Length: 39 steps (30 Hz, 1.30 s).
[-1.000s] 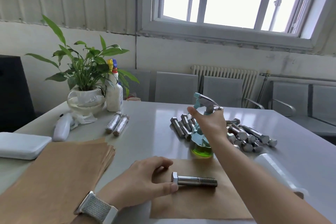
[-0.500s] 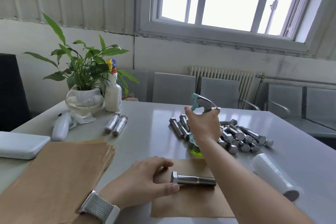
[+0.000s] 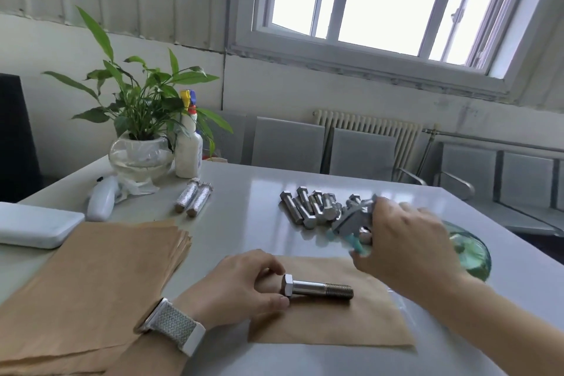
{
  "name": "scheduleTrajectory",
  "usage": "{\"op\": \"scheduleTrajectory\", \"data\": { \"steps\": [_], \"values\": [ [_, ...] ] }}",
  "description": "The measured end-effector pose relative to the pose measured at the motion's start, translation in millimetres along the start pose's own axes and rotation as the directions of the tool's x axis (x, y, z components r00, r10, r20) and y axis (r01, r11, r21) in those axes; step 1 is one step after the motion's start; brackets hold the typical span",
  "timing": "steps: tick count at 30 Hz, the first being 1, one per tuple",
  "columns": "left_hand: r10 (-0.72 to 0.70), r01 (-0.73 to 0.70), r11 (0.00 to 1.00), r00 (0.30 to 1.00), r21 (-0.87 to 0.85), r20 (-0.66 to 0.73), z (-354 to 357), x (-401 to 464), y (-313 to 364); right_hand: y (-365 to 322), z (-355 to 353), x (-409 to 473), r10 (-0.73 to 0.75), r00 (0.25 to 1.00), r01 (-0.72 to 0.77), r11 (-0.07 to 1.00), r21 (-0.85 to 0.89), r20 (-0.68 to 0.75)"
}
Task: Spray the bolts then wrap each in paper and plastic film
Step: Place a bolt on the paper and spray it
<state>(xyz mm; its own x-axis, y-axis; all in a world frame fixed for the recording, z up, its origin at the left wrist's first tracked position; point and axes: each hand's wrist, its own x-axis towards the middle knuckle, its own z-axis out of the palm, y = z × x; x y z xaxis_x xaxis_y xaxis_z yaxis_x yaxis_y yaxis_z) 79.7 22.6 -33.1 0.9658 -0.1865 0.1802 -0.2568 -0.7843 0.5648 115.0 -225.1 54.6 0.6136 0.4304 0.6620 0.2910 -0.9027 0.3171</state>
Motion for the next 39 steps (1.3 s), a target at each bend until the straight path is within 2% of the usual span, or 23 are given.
{"op": "scheduleTrajectory", "data": {
  "steps": [3, 13, 17, 21, 33, 39],
  "values": [
    [0.013, -0.012, 1.000, 1.000, 0.022, -0.029, 1.6, 0.3, 1.0, 5.1, 7.0, -14.1, -0.017, 0.993, 0.024, 0.998, -0.057, 0.117],
    [0.037, -0.036, 0.999, 0.998, 0.024, -0.053, 2.6, 0.9, 2.7, -8.6, 3.6, -18.0, -0.071, 0.972, 0.112, 0.978, -0.177, 0.226],
    [0.035, -0.033, 0.999, 0.998, 0.028, -0.049, 2.8, 1.1, 2.3, -3.8, -0.4, -18.6, -0.064, 0.978, 0.088, 0.989, -0.116, 0.196],
    [0.025, -0.024, 0.999, 0.999, 0.021, -0.048, 2.8, 0.8, 2.3, 1.1, 2.4, -22.8, -0.067, 0.974, 0.096, 0.987, -0.127, 0.216],
    [0.011, -0.011, 1.000, 0.999, 0.005, -0.033, 2.0, 0.2, 4.0, 21.6, 4.7, -26.6, -0.071, 0.986, 0.092, 0.986, -0.138, 0.153],
    [0.009, -0.009, 1.000, 1.000, -0.015, -0.018, 1.6, 0.1, 3.7, 30.5, 8.1, -23.4, -0.121, 0.987, 0.134, 0.983, -0.126, 0.109]
  ]
}}
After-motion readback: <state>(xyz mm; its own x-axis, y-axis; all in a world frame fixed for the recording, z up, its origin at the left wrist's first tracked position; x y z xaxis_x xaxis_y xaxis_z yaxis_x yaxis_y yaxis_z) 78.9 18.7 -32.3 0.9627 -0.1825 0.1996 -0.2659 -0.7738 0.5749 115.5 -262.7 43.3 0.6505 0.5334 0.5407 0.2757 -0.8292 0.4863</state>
